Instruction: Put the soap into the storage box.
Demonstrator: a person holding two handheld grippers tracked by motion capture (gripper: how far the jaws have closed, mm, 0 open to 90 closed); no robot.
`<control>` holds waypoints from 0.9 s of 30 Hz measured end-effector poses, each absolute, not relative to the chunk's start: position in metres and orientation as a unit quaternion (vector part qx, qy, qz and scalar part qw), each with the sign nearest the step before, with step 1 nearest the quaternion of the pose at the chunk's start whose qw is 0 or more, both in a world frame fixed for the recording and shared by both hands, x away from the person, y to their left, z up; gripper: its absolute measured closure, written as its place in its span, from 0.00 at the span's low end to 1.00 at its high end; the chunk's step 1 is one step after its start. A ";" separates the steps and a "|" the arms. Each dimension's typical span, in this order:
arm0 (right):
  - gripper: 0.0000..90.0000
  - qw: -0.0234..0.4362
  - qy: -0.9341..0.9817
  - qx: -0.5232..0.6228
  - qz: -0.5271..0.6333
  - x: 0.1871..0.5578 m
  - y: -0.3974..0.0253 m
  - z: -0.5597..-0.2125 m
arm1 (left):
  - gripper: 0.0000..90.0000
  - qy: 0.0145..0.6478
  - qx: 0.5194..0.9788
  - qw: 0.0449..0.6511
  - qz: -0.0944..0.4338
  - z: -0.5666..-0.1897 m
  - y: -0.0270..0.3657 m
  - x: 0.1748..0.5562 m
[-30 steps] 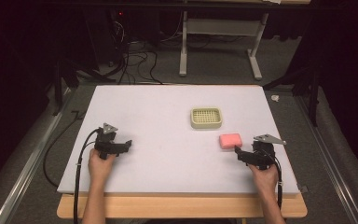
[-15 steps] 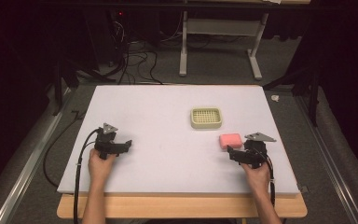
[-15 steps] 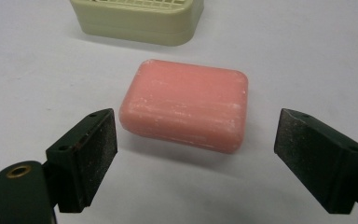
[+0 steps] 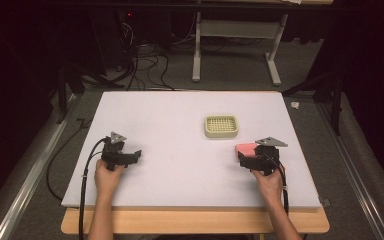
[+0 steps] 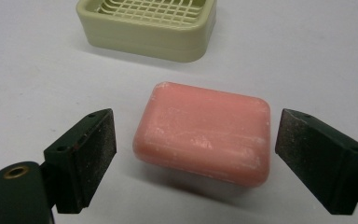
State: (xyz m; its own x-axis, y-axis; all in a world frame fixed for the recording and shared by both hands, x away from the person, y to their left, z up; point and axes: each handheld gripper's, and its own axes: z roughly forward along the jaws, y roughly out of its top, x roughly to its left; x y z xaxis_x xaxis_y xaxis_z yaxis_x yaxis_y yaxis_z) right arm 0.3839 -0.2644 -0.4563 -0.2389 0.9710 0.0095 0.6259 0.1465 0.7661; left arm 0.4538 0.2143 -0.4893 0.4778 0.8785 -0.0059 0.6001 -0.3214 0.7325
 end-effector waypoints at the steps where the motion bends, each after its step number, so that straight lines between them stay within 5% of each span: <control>1: 0.14 0.256 0.712 0.563 0.334 0.385 -0.264 -0.457 | 0.17 0.469 0.787 0.345 0.202 -0.489 0.214 0.454; 27: 0.13 0.242 0.709 0.587 0.307 0.406 -0.260 -0.474 | 0.17 0.469 0.787 0.345 0.202 -0.489 0.214 0.454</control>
